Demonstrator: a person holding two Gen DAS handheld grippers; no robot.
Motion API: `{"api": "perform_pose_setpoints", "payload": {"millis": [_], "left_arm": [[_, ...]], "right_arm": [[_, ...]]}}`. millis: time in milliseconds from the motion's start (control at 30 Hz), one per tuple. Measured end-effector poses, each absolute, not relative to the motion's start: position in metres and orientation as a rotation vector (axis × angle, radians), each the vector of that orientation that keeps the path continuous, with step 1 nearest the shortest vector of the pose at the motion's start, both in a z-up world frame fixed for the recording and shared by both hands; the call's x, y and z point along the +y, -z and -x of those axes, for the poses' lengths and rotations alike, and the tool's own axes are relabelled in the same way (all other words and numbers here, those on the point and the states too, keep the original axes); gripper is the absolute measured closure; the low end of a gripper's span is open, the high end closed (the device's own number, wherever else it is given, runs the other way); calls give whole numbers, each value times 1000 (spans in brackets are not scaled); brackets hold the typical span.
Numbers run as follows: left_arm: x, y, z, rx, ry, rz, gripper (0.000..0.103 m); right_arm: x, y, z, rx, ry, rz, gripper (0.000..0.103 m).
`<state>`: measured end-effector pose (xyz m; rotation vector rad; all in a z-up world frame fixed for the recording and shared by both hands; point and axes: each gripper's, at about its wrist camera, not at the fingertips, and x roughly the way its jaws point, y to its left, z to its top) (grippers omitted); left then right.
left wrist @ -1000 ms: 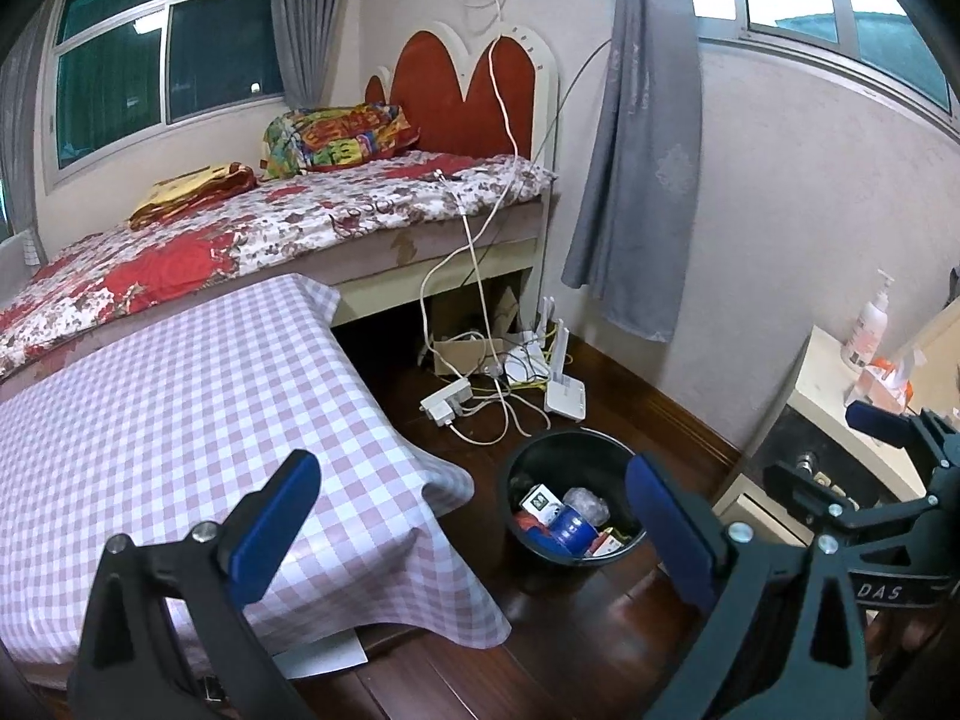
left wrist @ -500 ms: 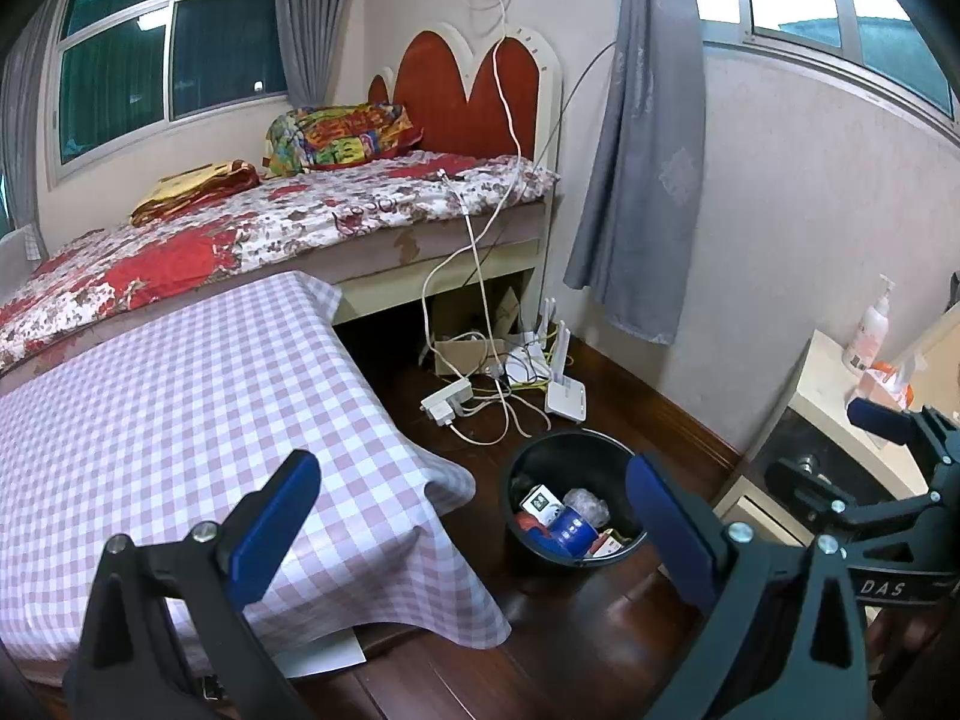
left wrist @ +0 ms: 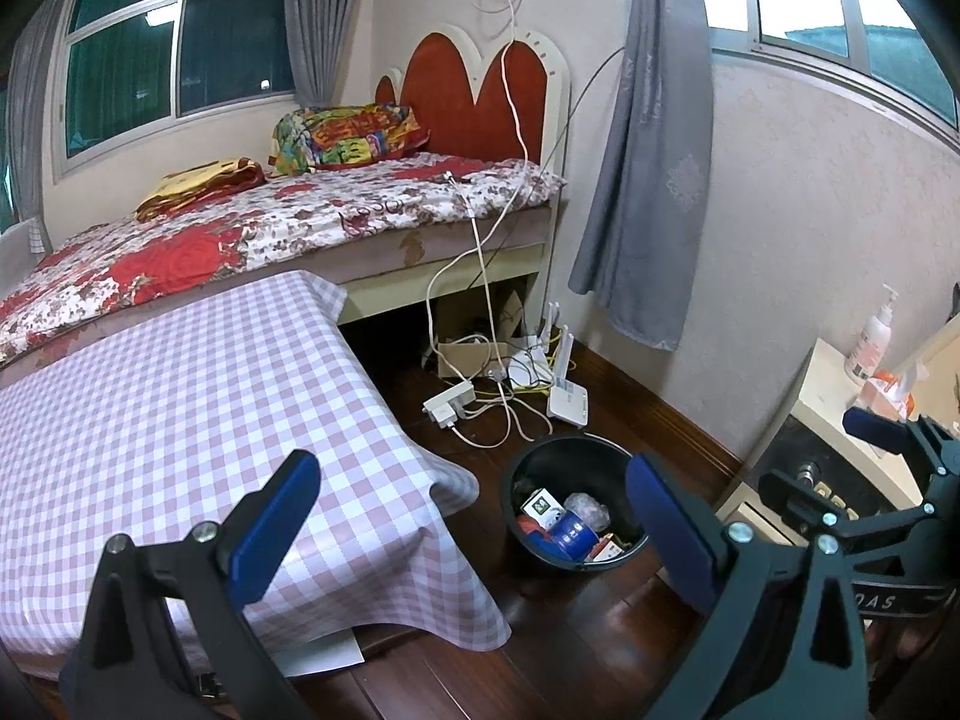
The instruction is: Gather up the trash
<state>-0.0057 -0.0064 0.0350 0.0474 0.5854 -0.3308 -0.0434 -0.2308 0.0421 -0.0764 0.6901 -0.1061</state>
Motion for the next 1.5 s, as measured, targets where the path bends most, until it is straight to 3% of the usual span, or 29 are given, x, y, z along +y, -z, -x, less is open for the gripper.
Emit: {"api": "perform_pose_setpoints", "payload": {"millis": [1500], "left_arm": [[-6,-26,-1,604,337,-71,1]], "right_arm": [[-228,-43,40,694,98,86,0]]}}
